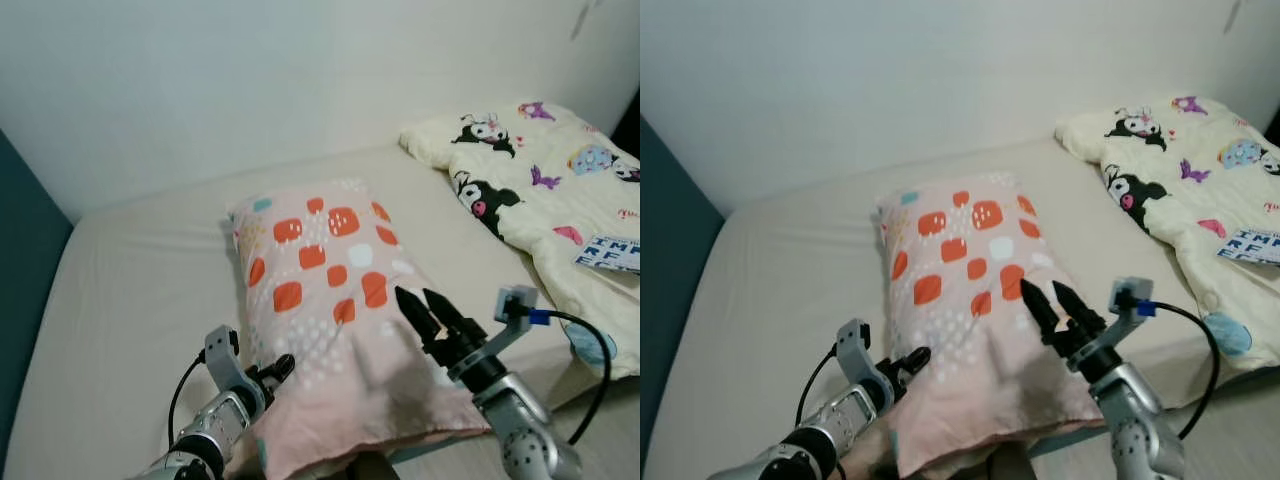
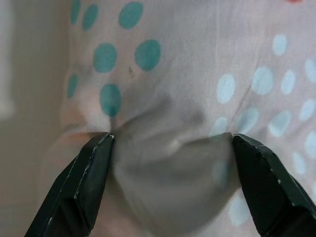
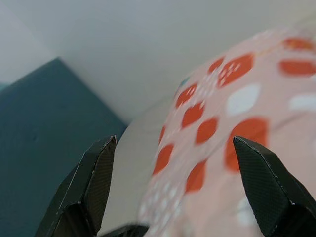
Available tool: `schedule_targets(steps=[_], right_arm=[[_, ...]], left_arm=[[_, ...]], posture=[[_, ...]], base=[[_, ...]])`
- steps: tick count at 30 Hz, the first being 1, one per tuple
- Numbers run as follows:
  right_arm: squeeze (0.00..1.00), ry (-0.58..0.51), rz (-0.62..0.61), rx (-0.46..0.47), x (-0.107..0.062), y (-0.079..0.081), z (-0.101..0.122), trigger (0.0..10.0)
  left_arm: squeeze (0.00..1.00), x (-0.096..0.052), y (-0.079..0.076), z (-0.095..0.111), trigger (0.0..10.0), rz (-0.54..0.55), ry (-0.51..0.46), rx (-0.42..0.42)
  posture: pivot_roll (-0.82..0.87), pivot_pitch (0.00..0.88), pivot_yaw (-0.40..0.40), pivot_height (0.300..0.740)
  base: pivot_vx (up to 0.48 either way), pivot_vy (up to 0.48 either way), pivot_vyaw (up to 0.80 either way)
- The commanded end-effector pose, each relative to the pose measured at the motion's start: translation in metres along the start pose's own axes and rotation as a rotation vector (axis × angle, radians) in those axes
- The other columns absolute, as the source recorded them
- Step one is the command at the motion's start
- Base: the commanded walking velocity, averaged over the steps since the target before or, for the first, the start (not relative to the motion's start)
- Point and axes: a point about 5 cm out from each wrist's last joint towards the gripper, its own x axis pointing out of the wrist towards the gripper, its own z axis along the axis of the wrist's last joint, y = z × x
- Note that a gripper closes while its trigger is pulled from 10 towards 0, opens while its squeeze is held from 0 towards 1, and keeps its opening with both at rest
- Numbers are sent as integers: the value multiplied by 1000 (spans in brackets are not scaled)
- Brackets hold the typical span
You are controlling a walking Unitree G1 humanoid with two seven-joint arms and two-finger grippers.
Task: Clean up the room
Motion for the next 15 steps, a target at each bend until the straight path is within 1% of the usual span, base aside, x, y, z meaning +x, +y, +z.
schedule_targets(steps=[1, 2, 3, 4, 5, 7, 8, 9, 10, 11, 12, 13, 15], right_arm=[[0, 28, 27, 8, 1, 7, -6, 10000], [0, 59, 64, 16, 2, 16, -15, 10000], [0, 79, 73, 19, 2, 19, -21, 10000], [0, 79, 73, 19, 2, 19, -21, 10000], [0, 92, 79, 21, 2, 21, -24, 10000], [0, 129, 87, 18, 1, 25, -34, 10000], [0, 129, 87, 18, 1, 25, -34, 10000], [0, 142, 90, 19, 0, 27, -38, 10000], [0, 142, 90, 19, 0, 27, -38, 10000], [0, 151, 89, 20, -1, 29, -41, 10000], [0, 155, 88, 21, -2, 30, -43, 10000], [0, 158, 88, 22, -3, 32, -44, 10000], [0, 160, 87, 25, -5, 34, -44, 10000]], left_arm=[[0, 1, -3, -1, 10000, -24, 1, -48], [0, 4, -15, 2, 10000, -110, -13, -132], [0, 6, -22, 4, 10000, -171, -16, -193], [0, 6, -22, 4, 10000, -171, -16, -193], [0, 7, -26, 6, 10000, -213, -20, -234], [0, 7, -37, 8, 10000, -333, -15, -317], [0, 7, -37, 8, 10000, -333, -15, -317], [0, 7, -41, 9, 10000, -385, -9, -330], [0, 7, -41, 9, 10000, -385, -9, -330], [0, 6, -45, 7, 10000, -437, 17, -345], [0, 6, -46, 4, 10000, -459, 43, -347], [0, 5, -47, 0, 10000, -473, 70, -346], [0, 4, -47, -5, 10000, -464, 95, -325]], posture=[[-159, 136, 74, 625], [-161, 138, 76, 625], [-161, 141, 76, 625], [-161, 141, 76, 625], [-161, 142, 77, 625], [-162, 146, 82, 625], [-162, 146, 82, 625], [-163, 150, 84, 625], [-163, 150, 84, 625], [-166, 161, 89, 625], [-170, 168, 92, 625], [-171, 179, 95, 625], [-172, 185, 96, 625]], base=[[0, 0, 0], [0, 0, 0], [0, 0, 0], [0, 0, 0], [0, 0, 0], [0, 0, 0], [0, 0, 0], [0, 0, 0], [0, 0, 0], [0, 0, 0], [0, 0, 0], [0, 0, 0], [0, 0, 0]])
